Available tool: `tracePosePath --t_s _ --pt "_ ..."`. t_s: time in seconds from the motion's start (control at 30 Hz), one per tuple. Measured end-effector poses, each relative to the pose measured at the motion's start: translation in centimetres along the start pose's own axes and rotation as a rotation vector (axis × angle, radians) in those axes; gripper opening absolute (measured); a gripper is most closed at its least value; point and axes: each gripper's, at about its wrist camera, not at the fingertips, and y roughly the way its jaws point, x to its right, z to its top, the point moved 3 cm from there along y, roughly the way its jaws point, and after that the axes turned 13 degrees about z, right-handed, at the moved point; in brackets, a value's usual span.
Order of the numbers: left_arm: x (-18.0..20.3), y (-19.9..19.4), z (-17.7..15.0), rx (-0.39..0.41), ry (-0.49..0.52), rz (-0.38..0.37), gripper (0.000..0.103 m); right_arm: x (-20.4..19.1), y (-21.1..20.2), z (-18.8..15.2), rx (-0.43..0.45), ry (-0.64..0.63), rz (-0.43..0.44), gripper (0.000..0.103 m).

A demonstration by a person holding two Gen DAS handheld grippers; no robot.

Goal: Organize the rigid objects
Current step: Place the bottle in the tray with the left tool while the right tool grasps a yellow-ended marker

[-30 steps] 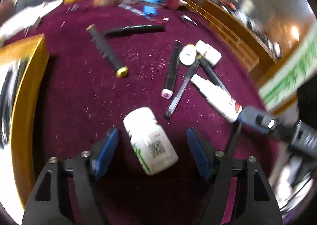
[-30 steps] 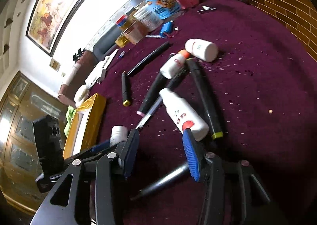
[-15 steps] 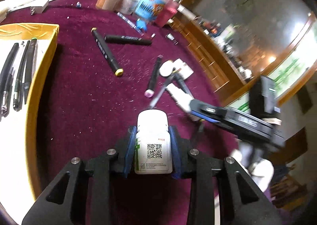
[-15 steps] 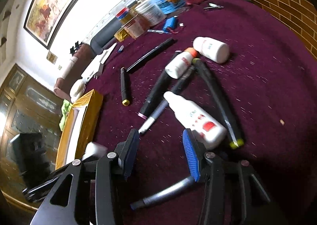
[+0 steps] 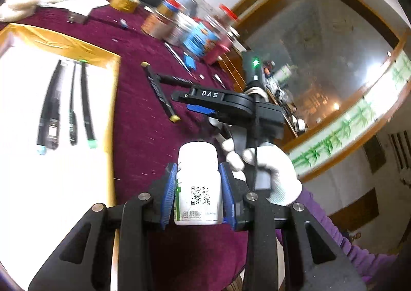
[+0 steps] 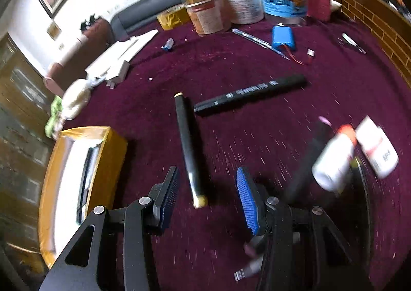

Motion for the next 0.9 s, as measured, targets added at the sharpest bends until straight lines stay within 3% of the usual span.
tracePosePath --t_s 0.23,0.27,0.3,0.43,0.6,0.9 --pt "-5.6 -2.0 1.3 0.048 -0.087 0.094 0.031 -1.5 4.1 1.5 -0.029 -0.062 -0.088 0.039" --pt "-6.3 -2.1 1.5 0.051 -0.097 0.109 0.031 -1.7 4.2 1.6 -0.030 -0.087 -0.111 0.022" --pt "-6.7 -2.2 1.7 0.053 -0.103 0.120 0.031 -1.6 4.2 1.7 -0.032 -0.096 -0.113 0.015" --pt "-8.4 -2.7 2.9 0.058 -0.122 0.162 0.031 -0.9 3.2 1.4 -0.024 -0.040 -0.063 0.013" --pt "-11.2 -2.3 5.1 0.056 -0.153 0.227 0.031 -0.3 0.5 0.6 0.004 0.051 0.058 0.013" --pt "-15.1 0.9 8.4 0.004 -0.213 0.369 0.031 -5.8 -2.5 -0.3 0.014 0.030 0.239 0.013"
